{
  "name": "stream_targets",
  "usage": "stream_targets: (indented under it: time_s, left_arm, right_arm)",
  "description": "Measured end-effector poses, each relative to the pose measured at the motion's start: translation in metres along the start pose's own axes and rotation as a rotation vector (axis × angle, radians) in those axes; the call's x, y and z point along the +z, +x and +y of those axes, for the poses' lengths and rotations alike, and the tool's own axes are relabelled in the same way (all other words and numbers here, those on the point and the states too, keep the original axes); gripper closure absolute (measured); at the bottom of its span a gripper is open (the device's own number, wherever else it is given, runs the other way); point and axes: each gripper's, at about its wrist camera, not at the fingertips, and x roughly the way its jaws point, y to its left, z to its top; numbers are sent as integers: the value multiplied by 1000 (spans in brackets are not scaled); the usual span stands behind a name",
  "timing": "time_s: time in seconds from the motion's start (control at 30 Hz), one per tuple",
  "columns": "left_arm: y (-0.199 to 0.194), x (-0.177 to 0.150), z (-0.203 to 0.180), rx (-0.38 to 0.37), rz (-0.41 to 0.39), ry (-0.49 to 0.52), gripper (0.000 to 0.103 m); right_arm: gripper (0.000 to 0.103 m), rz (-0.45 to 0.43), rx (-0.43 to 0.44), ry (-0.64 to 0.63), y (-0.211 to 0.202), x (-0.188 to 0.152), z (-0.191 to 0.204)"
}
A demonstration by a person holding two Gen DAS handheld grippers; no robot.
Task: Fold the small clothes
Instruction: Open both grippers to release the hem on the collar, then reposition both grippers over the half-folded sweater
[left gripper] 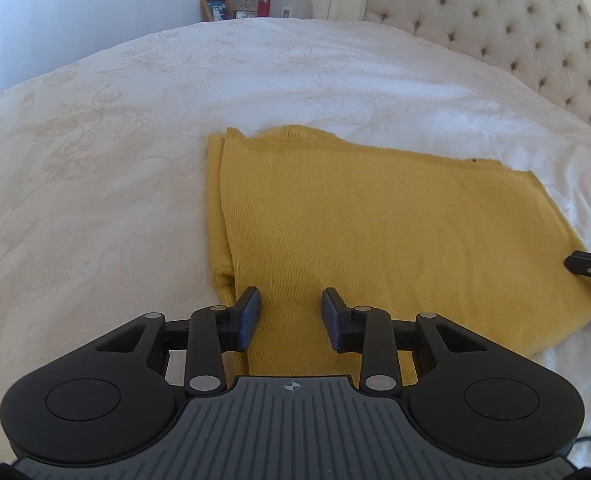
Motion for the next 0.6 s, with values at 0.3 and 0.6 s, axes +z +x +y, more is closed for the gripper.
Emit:
stream_targets:
  time_s: [0.3, 0.6]
  left_arm:
    - [-18, -24, 8, 59, 22, -29, 63]
    - [-50, -1, -45, 67, -76, 31, 60]
  right_arm:
    - [67, -36, 3, 75, -25, -35, -3]
    - [55, -159, 100, 206, -30, -55, -22]
